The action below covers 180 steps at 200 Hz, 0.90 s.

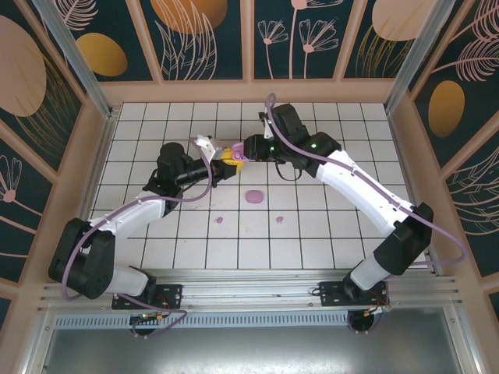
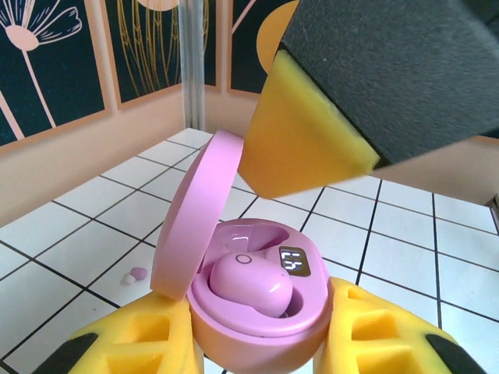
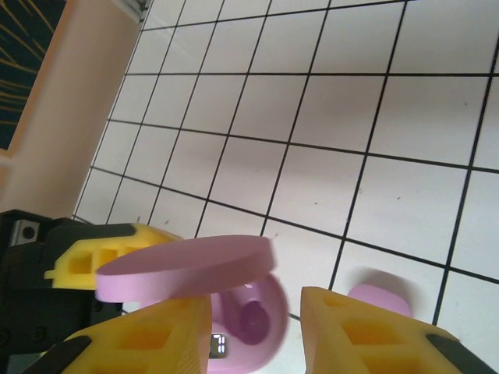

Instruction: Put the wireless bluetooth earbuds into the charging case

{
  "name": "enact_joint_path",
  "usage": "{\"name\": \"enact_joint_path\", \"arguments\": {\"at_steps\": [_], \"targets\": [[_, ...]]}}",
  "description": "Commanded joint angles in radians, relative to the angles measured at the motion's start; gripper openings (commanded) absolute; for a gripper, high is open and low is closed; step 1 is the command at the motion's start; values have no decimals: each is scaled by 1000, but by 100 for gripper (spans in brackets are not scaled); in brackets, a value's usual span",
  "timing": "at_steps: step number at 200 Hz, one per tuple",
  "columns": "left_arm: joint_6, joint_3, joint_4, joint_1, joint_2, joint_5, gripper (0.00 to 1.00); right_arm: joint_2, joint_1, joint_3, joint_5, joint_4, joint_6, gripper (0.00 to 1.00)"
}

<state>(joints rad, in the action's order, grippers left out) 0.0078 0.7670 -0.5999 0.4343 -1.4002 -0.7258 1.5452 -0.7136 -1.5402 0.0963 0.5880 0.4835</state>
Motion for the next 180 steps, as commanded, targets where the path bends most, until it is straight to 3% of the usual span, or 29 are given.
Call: {"name": "enact_joint_path", "arguments": {"at_steps": [1, 72, 138, 180], "targets": [[-1, -2, -53, 0, -1, -31, 0, -31, 29, 41, 46, -82, 38, 33], [-82, 3, -96, -1, -34, -28, 0, -109, 40, 89, 72, -85, 42, 31], [-110, 9, -109, -3, -55, -29, 0, -186, 141, 146, 77, -76, 34, 30], [-112, 24, -103, -2, -59, -35, 0, -169, 121, 213, 202, -144, 19, 27]]}}
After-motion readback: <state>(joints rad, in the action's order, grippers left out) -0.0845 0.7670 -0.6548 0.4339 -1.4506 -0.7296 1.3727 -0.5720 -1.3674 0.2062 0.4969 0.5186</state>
